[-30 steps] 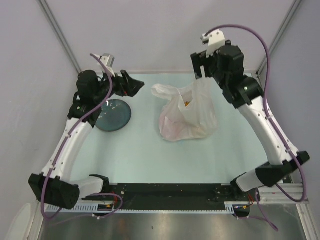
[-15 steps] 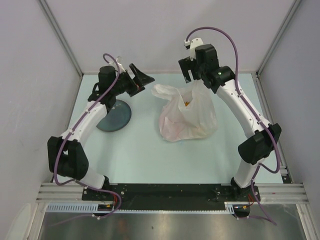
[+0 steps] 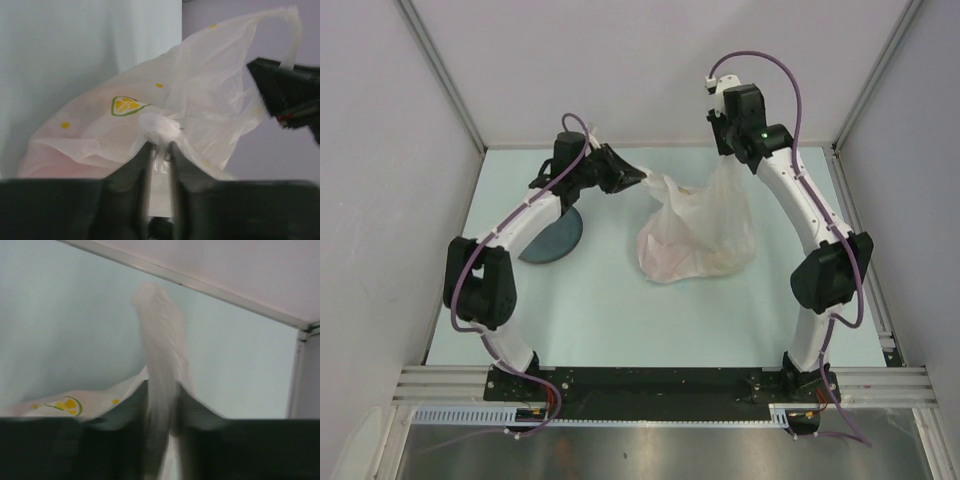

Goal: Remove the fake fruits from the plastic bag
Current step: Adjust the plastic bag at the center of the board.

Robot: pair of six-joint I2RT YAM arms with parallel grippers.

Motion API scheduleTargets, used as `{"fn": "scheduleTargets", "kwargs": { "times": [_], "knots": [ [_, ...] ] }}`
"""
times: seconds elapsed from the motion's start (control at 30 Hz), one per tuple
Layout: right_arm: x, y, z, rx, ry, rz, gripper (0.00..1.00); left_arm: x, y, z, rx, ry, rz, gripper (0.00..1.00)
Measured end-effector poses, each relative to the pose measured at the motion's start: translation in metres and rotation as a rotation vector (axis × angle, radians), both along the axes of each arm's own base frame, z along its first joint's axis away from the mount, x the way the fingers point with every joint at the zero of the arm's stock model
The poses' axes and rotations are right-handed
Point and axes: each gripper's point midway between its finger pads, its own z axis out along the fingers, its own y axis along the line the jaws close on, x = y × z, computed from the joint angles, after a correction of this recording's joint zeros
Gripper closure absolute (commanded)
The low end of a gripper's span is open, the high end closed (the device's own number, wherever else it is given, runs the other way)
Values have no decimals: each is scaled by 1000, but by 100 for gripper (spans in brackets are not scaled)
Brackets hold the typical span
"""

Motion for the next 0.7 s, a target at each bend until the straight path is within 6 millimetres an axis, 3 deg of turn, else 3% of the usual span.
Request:
{"fn": "scheduleTargets", "kwargs": {
  "times": [0.07,0.23,0.3,0.4,0.47,0.57,0.63,0.7],
  "knots": [
    [16,-4,-7,20,14,0,100,13,-3,1,10,-21,-3,100],
    [81,-23,6,81,-66,-46,100,68,-13,32,36,-202,-17,100],
    [105,-36,24,107,-142,-70,100,98,-17,61,56,-347,-24,100],
    [118,-53,52,144,-236,-90,100,126,-18,117,90,-579,-16,100],
    [119,-61,81,174,-320,-97,100,129,-15,156,100,-715,-6,100],
    [101,-63,114,210,-401,-85,100,120,-11,213,98,-903,8,100],
    [80,-60,129,233,-428,-68,100,107,-9,235,96,-974,-6,100],
    [59,-57,140,246,-450,-47,100,91,-9,244,97,-1008,-42,100]
  ]
}}
